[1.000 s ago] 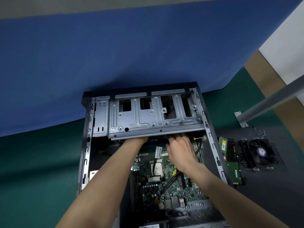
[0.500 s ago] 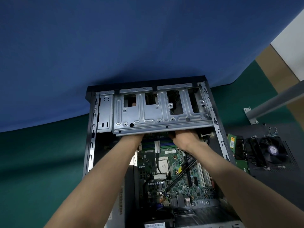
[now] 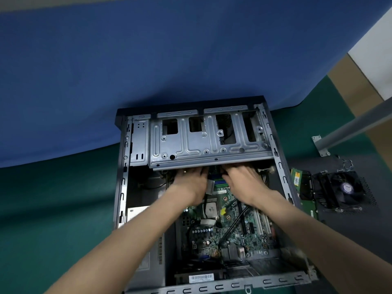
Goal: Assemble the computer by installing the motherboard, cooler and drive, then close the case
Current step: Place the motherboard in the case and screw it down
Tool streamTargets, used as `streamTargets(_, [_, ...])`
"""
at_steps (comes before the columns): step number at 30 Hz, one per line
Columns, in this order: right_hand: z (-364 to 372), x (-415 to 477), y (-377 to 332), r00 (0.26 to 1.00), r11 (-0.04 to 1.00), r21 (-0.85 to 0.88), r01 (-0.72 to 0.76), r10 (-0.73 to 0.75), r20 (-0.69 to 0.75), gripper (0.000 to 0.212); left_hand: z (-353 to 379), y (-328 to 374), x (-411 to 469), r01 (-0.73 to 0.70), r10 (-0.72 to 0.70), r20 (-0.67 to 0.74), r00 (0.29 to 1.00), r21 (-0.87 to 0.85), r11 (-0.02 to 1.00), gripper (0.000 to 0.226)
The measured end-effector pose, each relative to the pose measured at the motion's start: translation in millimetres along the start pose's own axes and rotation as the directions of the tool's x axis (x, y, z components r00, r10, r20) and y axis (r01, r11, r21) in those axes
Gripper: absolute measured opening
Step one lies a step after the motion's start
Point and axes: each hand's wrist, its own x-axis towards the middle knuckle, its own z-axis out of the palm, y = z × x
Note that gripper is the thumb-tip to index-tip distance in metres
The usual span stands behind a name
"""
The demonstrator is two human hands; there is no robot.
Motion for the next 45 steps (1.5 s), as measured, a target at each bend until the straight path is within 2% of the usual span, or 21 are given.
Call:
streamTargets(2, [-2, -28, 3, 0.992, 0.995, -0.032, 0.091, -0.094, -0.088, 0.042, 12, 19, -21, -0.152, 0.161, -0.101, 0.982, 0.091, 0.984, 0.065])
streamTargets(4, [-9, -54, 13, 0.982, 0.987, -0.038, 0.159, -0.162, -0.096, 0.056, 27, 33, -37, -0.313, 0.322, -0.281, 0.904, 0.075, 0.947, 0.035])
streamTargets(5, [-13, -65, 18, 0.985, 0.986, -0.041, 0.162, -0.164, -0.053, 0.058, 29, 42, -48, -0.397, 0.375, -0.253, 0.892, -0.041, 0.917, 0.025])
streamTargets(6, [-17, -75, 21, 0.987, 0.985, -0.067, 0.161, -0.160, 0.020, 0.056, 30, 48, -56, -0.402, 0.373, -0.167, 0.913, -0.196, 0.895, 0.023])
streamTargets(7, [-18, -82, 23, 0.980, 0.973, -0.138, 0.188, -0.175, 0.098, 0.052, 34, 53, -61, -0.355, 0.360, -0.041, 0.932, -0.311, 0.882, 0.025])
streamTargets(8, [-18, -86, 22, 0.964, 0.945, -0.225, 0.237, -0.201, 0.172, 0.047, 36, 56, -63, -0.306, 0.348, 0.066, 0.935, -0.347, 0.887, 0.030])
streamTargets(10, [-14, -87, 16, 0.936, 0.892, -0.333, 0.307, -0.218, 0.277, 0.050, 40, 54, -58, -0.232, 0.278, 0.155, 0.948, -0.264, 0.936, 0.044])
streamTargets(12, [-8, -81, 9, 0.933, 0.875, -0.368, 0.316, -0.215, 0.290, 0.056, 41, 52, -56, -0.180, 0.228, 0.200, 0.953, -0.232, 0.956, 0.050])
streamTargets(13, [-7, -80, 6, 0.934, 0.865, -0.385, 0.324, -0.227, 0.276, 0.052, 42, 51, -56, -0.161, 0.211, 0.206, 0.956, -0.235, 0.959, 0.048])
streamTargets(15, [-2, -81, 6, 0.947, 0.864, -0.391, 0.316, -0.263, 0.185, 0.039, 45, 49, -56, -0.160, 0.194, 0.179, 0.965, -0.190, 0.969, 0.036])
streamTargets(17, [6, -87, 8, 0.956, 0.909, -0.299, 0.292, -0.270, 0.111, 0.025, 49, 48, -57, -0.164, 0.180, 0.120, 0.976, -0.129, 0.978, 0.025])
streamTargets(19, [15, -95, 8, 0.956, 0.959, -0.126, 0.256, -0.231, 0.181, 0.018, 51, 47, -57, -0.143, 0.153, 0.080, 0.985, -0.122, 0.982, 0.028])
streamTargets(22, [23, -100, 1, 0.879, 0.962, -0.023, 0.273, -0.240, 0.411, 0.042, 50, 44, -55, -0.109, 0.113, 0.023, 0.993, -0.120, 0.987, 0.027])
streamTargets(26, [26, -87, -7, 0.801, 0.904, -0.111, 0.413, -0.303, 0.516, 0.058, 49, 38, -55, -0.044, 0.042, -0.031, 0.999, -0.062, 0.997, 0.024])
streamTargets(28, [24, -80, -12, 0.774, 0.847, -0.165, 0.505, -0.360, 0.521, 0.053, 49, 34, -55, -0.015, 0.013, -0.032, 0.999, -0.084, 0.996, 0.022])
streamTargets(31, [21, -77, -16, 0.740, 0.799, -0.168, 0.577, -0.425, 0.521, 0.034, 49, 30, -54, 0.019, -0.028, -0.058, 0.998, -0.145, 0.989, 0.019])
streamTargets(34, [29, -77, -16, 0.727, 0.733, -0.238, 0.637, -0.469, 0.503, 0.047, 49, 23, -54, 0.058, -0.085, -0.095, 0.992, -0.256, 0.965, 0.019])
streamTargets(36, [35, -76, -16, 0.724, 0.708, -0.266, 0.654, -0.484, 0.492, 0.050, 49, 21, -52, 0.065, -0.103, -0.103, 0.989, -0.324, 0.944, 0.018])
streamTargets(38, [40, -75, -19, 0.719, 0.705, -0.265, 0.658, -0.482, 0.501, 0.038, 48, 21, -50, 0.060, -0.110, -0.118, 0.987, -0.367, 0.928, 0.016])
streamTargets(40, [42, -74, -20, 0.722, 0.727, -0.242, 0.642, -0.468, 0.509, 0.028, 45, 20, -48, 0.057, -0.125, -0.153, 0.980, -0.387, 0.920, 0.014])
streamTargets(45, [43, -76, -18, 0.750, 0.766, -0.231, 0.599, -0.438, 0.495, 0.026, 38, 15, -40, 0.069, -0.189, -0.296, 0.936, -0.374, 0.925, 0.017])
